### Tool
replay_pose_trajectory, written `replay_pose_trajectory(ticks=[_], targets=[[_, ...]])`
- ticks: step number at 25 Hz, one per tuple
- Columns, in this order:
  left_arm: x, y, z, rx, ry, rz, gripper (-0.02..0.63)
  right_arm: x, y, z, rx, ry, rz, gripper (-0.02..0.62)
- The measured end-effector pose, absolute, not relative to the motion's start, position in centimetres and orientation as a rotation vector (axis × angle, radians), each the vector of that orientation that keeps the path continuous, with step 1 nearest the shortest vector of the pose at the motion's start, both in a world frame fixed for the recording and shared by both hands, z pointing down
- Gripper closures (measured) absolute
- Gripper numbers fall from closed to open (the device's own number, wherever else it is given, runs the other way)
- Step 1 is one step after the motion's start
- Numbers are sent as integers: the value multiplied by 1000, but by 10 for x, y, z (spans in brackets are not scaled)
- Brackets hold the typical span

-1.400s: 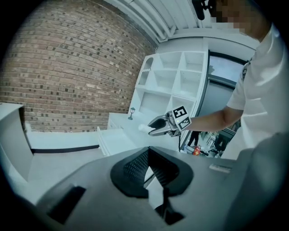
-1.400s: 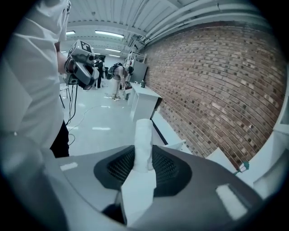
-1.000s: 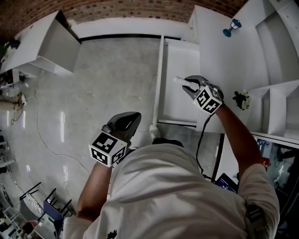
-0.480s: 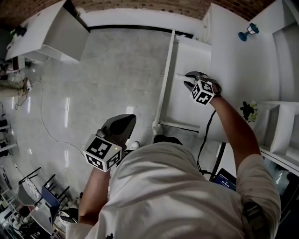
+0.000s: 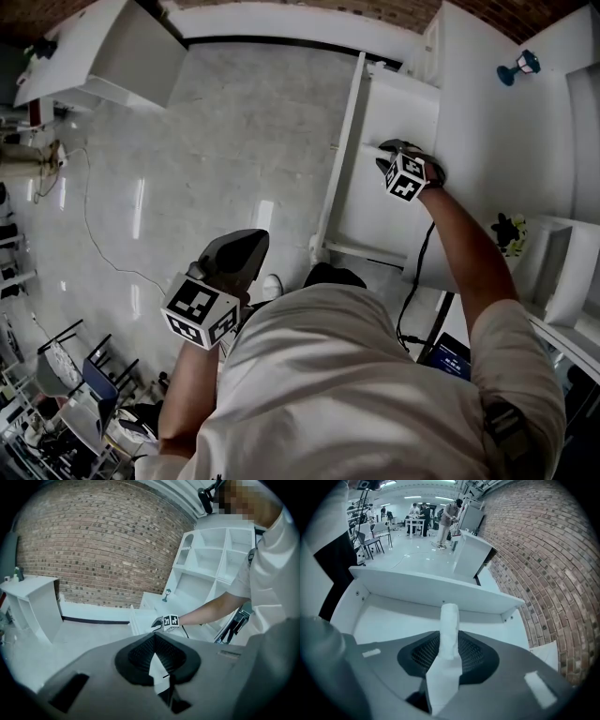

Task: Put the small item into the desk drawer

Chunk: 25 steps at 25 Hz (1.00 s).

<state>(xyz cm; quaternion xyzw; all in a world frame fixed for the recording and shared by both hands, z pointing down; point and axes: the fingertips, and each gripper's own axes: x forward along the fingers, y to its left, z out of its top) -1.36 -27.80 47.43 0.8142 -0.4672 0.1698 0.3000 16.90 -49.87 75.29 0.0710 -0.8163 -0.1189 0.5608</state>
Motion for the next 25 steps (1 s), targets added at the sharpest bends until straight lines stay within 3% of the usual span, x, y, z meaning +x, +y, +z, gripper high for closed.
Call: replay_pose_trajectory(ticks=[25], targets=[[-39, -262, 483, 2061, -1312, 489, 600, 166, -489, 819, 92, -1816, -217, 437]])
